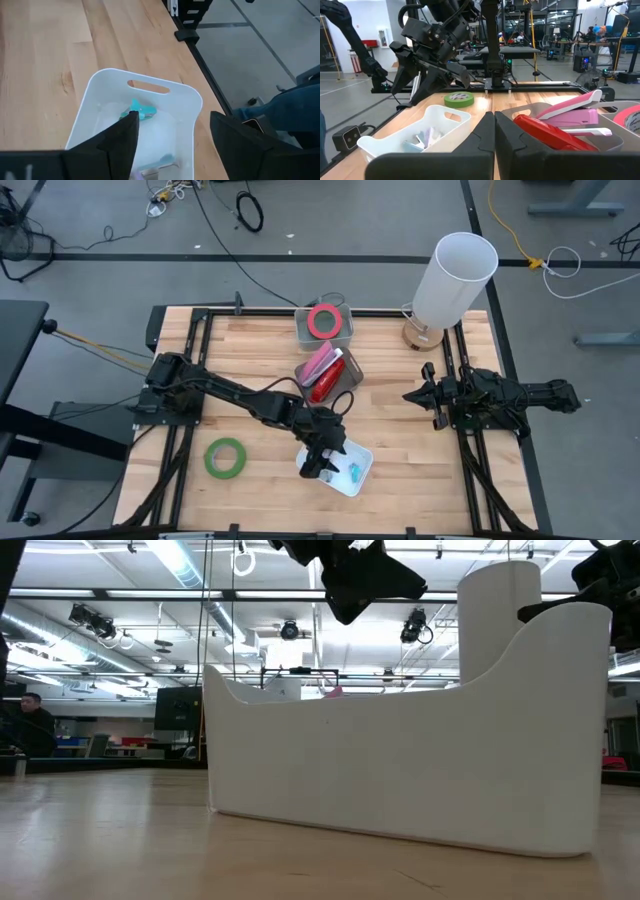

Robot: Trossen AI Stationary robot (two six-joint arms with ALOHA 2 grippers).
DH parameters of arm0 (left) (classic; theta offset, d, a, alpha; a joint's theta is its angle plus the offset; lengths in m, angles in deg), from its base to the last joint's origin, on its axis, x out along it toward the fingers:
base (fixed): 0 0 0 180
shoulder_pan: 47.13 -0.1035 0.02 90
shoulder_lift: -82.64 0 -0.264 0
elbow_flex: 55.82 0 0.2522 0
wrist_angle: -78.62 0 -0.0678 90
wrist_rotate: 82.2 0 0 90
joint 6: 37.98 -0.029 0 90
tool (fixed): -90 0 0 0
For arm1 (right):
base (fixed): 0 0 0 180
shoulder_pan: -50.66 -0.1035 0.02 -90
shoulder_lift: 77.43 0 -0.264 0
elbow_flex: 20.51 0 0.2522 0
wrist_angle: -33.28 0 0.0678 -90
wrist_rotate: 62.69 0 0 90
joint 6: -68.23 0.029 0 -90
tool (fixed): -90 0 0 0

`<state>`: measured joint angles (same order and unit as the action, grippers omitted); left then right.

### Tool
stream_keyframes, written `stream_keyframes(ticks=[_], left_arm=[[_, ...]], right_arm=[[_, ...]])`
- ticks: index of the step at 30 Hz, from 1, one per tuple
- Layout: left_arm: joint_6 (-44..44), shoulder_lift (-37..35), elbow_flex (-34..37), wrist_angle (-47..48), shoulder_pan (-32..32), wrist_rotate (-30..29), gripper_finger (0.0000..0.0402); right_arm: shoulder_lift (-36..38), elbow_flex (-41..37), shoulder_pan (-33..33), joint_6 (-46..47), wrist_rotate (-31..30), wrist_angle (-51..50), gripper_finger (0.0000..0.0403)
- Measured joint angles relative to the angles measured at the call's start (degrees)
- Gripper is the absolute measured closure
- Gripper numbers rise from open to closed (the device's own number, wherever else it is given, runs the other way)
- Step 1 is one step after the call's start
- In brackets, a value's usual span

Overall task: Pick and place Stapler, Stapler remover, tape
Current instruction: Put the green tape into the gray bin

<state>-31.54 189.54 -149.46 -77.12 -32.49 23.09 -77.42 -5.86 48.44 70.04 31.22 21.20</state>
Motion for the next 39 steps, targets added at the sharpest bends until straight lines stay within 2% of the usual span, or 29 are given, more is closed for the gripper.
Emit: stream_keyframes(ticks=[6,11,24,28,39], left_arm=[[0.10,-1.53,0.04,1.00,-0.72,-0.02,0.0158],[1.81,-4.53,0.02,5.57,-1.89,-0.32,0.0158],[2.08,-8.15,0.02,28.38,-5.64,-6.18,0.0158],[5.17,-8.68,0.02,35.31,-6.39,-7.23,0.0158],[7.98,-10.65,0.04,50.41,-5.26,-12.65,0.0158]], right_arm=[[0.00,0.00,-0.01,0.01,-0.01,0.00,0.0401],[0.00,0.00,0.00,0.02,-0.01,0.00,0.0401],[0.00,0.00,0.00,0.00,0.01,0.00,0.0401],[0.00,0.00,0.00,0.00,-0.01,0.00,0.0401],[0.00,0.00,-0.01,0.01,-0.01,0.00,0.0401]])
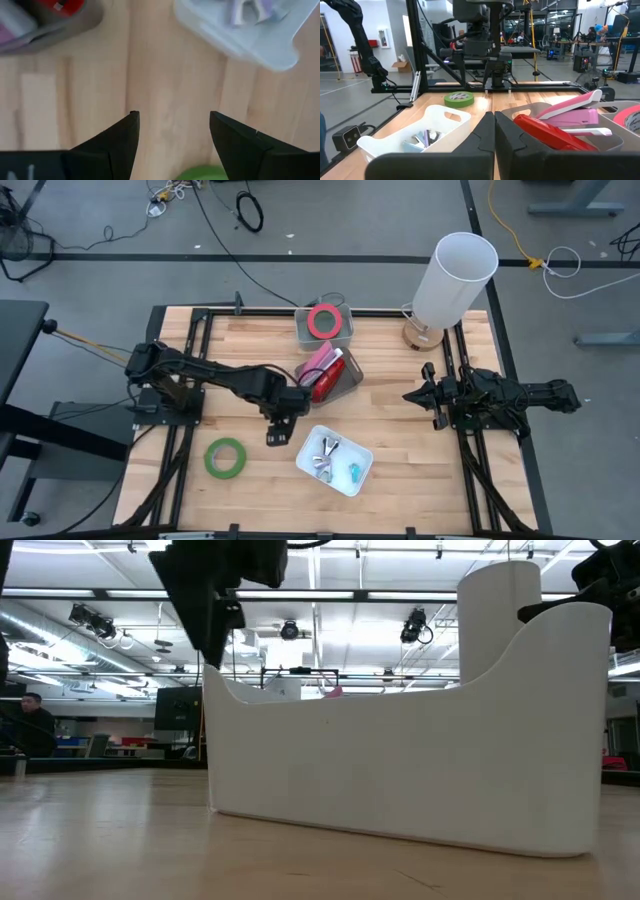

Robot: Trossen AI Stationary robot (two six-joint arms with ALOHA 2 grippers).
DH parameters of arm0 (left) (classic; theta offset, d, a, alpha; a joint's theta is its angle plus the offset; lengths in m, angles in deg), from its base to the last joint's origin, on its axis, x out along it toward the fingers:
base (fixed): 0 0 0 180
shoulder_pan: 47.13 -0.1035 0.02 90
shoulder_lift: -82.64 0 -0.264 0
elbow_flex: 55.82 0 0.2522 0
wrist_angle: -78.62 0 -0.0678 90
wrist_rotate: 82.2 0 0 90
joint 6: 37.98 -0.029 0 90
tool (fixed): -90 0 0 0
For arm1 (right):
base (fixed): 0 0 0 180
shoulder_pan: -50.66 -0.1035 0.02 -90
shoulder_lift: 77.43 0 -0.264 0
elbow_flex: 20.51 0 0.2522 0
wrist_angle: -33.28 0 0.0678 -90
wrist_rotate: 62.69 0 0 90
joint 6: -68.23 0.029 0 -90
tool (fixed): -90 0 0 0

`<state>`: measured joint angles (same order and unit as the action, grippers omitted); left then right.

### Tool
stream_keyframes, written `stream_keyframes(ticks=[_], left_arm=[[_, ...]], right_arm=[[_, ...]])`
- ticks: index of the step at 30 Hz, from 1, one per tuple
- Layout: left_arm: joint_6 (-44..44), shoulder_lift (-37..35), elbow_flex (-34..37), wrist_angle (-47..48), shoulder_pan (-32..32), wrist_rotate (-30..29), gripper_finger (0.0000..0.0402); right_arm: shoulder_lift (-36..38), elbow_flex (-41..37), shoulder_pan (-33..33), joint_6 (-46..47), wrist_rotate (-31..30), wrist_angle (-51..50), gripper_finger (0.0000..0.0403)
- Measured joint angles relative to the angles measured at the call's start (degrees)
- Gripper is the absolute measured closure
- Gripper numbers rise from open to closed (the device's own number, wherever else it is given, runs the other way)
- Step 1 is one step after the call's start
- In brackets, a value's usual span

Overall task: Pick and place Stapler, Stapler remover, tape
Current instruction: Put the green tape into the gray bin

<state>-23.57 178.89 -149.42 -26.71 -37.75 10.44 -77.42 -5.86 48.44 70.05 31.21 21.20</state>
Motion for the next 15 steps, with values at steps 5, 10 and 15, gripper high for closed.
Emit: stream_keyframes(ticks=[5,10,15], left_arm=[[-0.03,-1.77,-0.04,4.82,0.92,-2.51,0.0158],[1.30,-2.75,-0.04,12.44,2.01,-4.07,0.0158],[5.07,-2.76,-0.04,18.01,3.52,-3.96,0.0158]], right_arm=[[0.00,0.00,-0.01,0.01,0.01,0.00,0.0401],[0.00,0.00,0.01,-0.01,0.02,0.02,0.0401],[0.00,0.00,0.00,0.01,0.02,0.00,0.0401]])
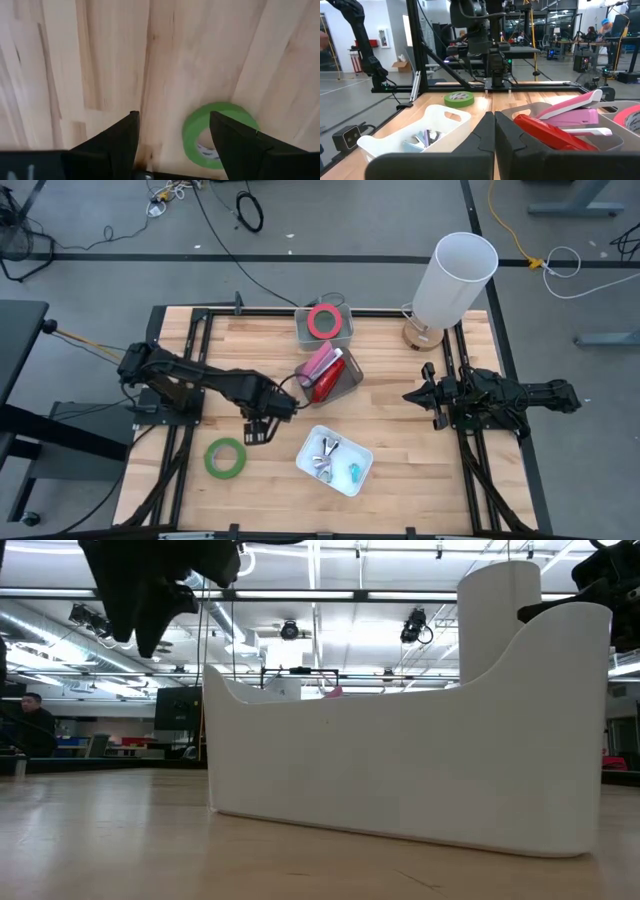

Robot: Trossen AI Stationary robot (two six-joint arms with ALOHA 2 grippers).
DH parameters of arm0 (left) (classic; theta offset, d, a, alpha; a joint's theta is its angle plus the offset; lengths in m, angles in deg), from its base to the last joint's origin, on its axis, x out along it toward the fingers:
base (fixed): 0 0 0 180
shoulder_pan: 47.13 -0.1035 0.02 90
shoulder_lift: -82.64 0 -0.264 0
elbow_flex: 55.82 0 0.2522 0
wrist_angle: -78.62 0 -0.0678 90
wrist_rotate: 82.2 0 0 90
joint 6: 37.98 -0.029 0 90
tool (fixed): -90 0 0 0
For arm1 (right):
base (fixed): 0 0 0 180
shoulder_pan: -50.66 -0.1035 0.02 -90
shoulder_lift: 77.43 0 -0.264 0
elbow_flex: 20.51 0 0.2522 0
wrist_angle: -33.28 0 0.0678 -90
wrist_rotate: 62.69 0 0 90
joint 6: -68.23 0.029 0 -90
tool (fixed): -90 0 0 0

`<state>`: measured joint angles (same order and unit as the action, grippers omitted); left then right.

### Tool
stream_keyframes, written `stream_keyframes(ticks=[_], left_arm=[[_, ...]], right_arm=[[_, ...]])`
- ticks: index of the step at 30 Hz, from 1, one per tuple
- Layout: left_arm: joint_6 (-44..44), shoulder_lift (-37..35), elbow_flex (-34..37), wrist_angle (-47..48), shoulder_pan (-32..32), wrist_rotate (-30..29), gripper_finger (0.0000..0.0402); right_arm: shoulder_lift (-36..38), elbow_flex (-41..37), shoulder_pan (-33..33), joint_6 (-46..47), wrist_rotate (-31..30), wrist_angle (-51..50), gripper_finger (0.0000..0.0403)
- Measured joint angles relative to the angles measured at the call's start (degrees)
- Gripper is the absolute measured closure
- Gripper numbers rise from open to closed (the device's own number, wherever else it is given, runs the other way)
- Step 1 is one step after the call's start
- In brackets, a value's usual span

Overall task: Pick and place Stapler, Stapler remover, tape
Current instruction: Put the green tape into the gray bin

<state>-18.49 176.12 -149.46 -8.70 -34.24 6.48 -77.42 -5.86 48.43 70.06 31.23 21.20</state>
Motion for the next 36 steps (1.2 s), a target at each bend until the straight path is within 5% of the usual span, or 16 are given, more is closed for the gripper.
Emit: stream_keyframes(ticks=[16,36], left_arm=[[14.69,0.23,2.99,-5.54,9.83,-2.41,0.0158],[33.94,0.25,15.53,-15.36,24.90,8.81,0.0158]], right_arm=[[0.00,0.00,-0.01,-0.02,0.00,0.00,0.0401],[0.00,0.00,-0.01,0.00,-0.02,0.00,0.0401]])
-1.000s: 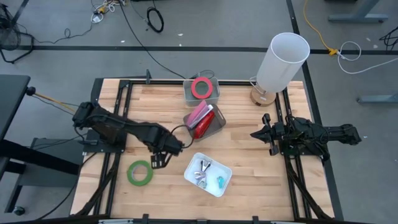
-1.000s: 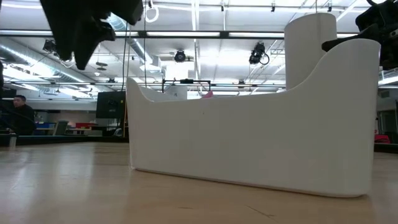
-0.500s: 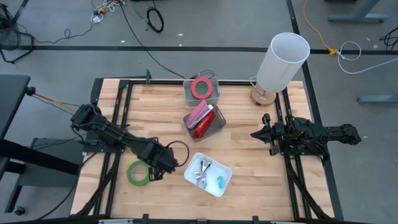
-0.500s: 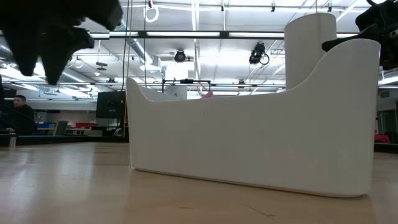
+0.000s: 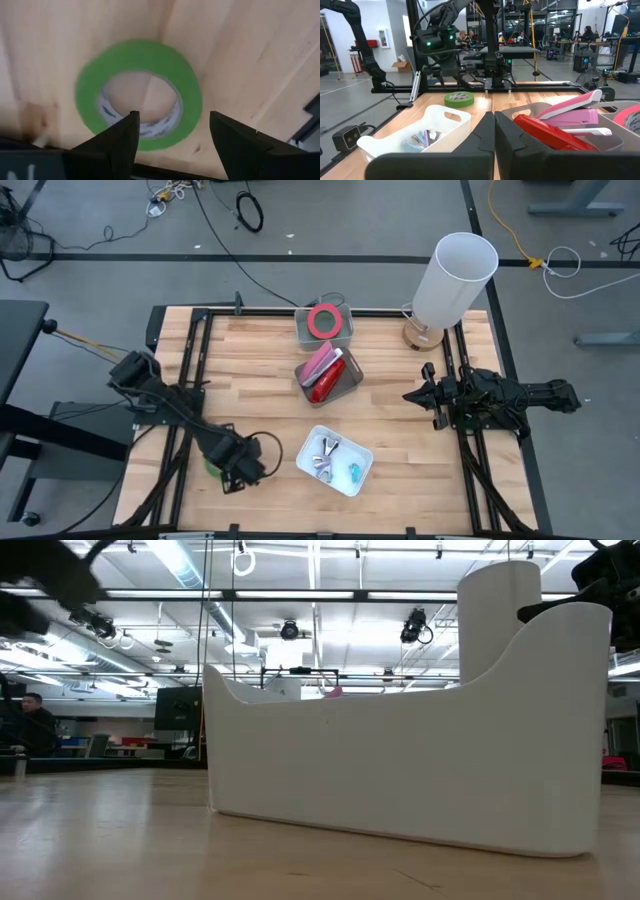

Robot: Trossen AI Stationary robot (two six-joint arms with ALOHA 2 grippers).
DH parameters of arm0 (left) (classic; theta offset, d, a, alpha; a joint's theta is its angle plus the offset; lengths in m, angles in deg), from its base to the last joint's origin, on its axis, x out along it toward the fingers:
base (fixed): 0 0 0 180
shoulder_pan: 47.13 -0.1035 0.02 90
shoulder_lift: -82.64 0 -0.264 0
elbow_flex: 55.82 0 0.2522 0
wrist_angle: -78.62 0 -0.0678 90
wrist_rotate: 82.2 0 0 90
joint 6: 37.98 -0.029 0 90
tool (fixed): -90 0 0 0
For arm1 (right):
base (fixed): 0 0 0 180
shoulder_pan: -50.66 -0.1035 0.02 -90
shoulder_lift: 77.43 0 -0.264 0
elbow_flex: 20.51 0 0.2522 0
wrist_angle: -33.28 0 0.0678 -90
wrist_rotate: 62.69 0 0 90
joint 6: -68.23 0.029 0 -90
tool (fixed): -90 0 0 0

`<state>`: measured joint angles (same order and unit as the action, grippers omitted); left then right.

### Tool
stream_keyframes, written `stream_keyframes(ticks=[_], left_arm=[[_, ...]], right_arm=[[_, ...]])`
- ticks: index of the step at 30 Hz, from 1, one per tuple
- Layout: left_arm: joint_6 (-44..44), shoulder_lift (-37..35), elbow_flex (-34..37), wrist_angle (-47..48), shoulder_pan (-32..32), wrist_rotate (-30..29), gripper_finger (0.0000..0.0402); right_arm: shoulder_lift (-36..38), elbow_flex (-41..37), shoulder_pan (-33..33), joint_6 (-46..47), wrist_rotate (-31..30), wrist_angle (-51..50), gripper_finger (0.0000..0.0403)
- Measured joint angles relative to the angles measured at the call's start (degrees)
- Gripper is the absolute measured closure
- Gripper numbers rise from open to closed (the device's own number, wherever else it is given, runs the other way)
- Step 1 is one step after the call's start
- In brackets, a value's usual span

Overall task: Pick and place Stapler, Stapler remover, tape
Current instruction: Put the green tape into the gray bin

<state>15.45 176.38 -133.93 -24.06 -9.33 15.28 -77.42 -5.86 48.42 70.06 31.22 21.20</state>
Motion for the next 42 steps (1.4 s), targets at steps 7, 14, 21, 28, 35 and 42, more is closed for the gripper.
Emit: stream_keyframes(ticks=[7,14,21,28,35,42], left_arm=[[5.18,0.00,3.03,-3.39,5.31,1.01,0.0158],[7.74,0.00,6.45,-6.02,8.84,-0.30,0.0158],[10.80,0.00,9.70,-10.02,12.11,-1.29,0.0158],[12.15,0.00,10.48,-14.01,13.34,-3.94,0.0158],[13.29,0.00,10.47,-17.08,13.34,-5.14,0.0158],[13.53,-1.66,10.39,-17.70,13.89,-4.66,0.0158]], right_arm=[[0.00,0.00,0.00,0.00,-0.01,0.00,0.0401],[0.00,0.00,0.02,-0.01,0.01,0.00,0.0401],[0.00,0.00,0.00,-0.02,0.01,0.00,0.0401],[0.00,0.00,0.02,-0.02,0.00,0.00,0.0401],[0.00,0.00,0.02,0.00,-0.01,0.00,0.0401],[0.00,0.00,0.01,-0.01,0.01,0.00,0.0401]])
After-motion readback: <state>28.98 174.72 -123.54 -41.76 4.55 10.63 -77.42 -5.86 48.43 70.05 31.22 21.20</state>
